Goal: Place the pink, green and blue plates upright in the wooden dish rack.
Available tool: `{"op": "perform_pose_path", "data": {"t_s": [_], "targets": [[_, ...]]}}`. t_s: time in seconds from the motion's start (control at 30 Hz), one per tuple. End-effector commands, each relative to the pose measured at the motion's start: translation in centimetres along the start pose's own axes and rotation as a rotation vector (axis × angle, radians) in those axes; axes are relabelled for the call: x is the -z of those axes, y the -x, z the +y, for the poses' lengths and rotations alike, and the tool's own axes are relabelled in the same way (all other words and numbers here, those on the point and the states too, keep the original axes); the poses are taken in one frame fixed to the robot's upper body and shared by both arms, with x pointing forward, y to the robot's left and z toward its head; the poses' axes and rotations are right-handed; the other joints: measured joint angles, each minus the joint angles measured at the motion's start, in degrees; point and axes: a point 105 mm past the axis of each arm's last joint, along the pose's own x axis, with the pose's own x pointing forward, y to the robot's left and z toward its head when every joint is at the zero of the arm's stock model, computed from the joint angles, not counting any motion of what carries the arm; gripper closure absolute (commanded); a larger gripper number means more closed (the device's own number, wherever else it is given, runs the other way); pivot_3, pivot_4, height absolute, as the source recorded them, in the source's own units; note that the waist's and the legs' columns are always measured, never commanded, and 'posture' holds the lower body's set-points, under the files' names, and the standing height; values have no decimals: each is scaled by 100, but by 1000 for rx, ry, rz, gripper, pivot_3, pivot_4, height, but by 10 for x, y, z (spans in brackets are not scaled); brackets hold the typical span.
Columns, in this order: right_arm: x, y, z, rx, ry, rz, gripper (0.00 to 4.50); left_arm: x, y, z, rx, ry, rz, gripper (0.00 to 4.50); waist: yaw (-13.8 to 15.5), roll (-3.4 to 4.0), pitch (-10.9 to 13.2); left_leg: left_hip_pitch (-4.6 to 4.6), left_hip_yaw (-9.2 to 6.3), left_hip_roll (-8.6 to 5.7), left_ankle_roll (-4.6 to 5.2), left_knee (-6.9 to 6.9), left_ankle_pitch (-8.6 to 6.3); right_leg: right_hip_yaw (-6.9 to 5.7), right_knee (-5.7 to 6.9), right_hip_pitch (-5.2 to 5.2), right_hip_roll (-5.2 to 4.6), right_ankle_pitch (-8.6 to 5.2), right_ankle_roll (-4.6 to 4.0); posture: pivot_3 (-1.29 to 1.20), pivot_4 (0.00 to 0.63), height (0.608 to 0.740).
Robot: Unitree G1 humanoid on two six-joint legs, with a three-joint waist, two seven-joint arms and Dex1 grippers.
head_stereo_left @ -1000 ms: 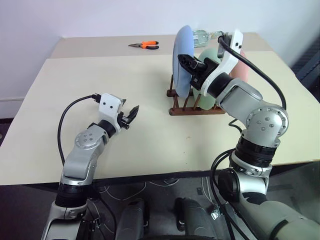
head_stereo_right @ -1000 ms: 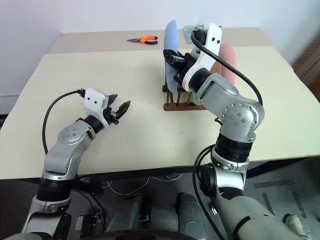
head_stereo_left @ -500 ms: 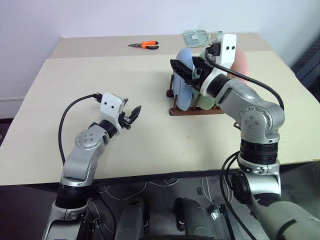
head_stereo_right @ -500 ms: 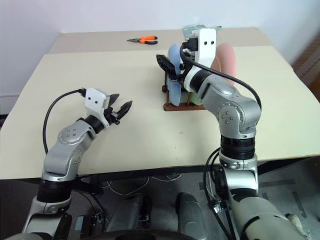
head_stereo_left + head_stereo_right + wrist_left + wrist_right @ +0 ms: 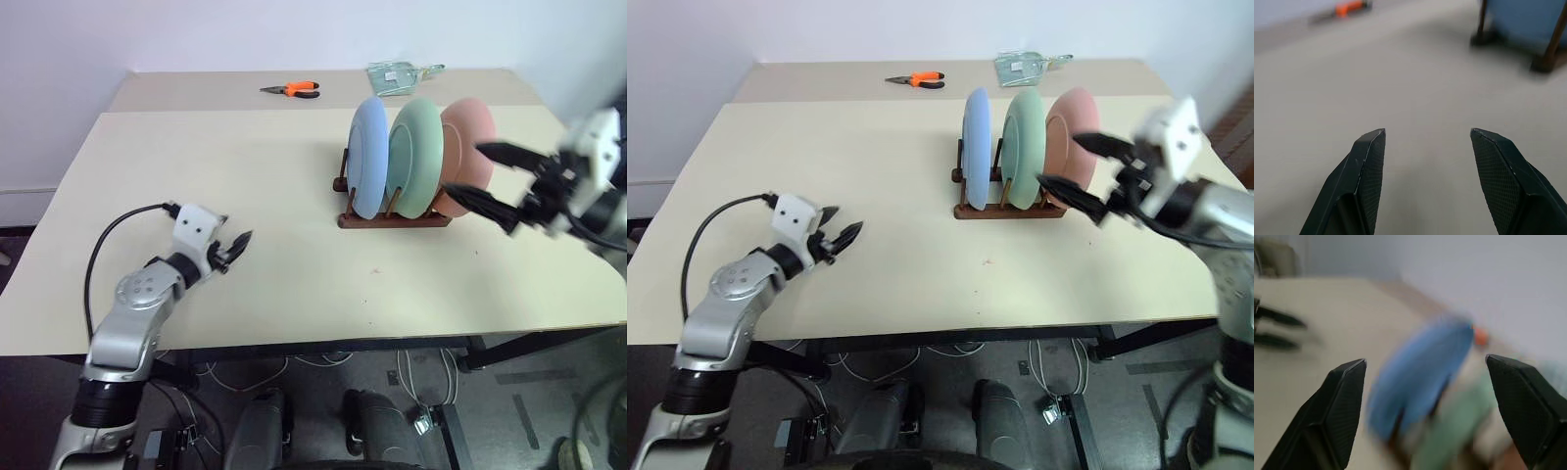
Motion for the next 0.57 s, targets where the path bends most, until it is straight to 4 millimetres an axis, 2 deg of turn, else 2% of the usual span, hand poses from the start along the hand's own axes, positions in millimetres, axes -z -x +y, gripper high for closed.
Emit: {"op": "perform_pose_path", "data": {"t_s": [0.03,0.1,0.23,0.4,0.57], "targets": [[24,18,0,-4,-9,77,526,3,10,1,29,-38,-1,1671,-3,1,-1,8,0,1,-1,0,-1,1,0,6,-3,-7,-15,0,150,740],[46,21,0,-2,-15,137,526,12,14,-1,41,-48,34,1671,-7,5,-3,14,0,0,-3,-1,-2,2,-1,9,-9,-10,-20,0,150,740],[64,15,-7,19,-40,136,526,15,21,-4,64,-51,48,1671,-2,11,-2,11,1,-1,-5,-3,-2,8,-1,1,-17,-10,-23,0,150,740],[78,11,-6,-3,-39,162,526,19,25,-8,65,-52,64,1671,10,12,-2,7,0,-4,-7,-9,-3,7,-5,-2,-22,-10,-24,0,150,740],[82,6,-9,-1,-34,171,526,22,30,-14,57,-28,69,1671,6,14,-3,4,0,-5,-7,-11,-4,7,-8,-5,-25,-10,-25,0,150,740]]}}
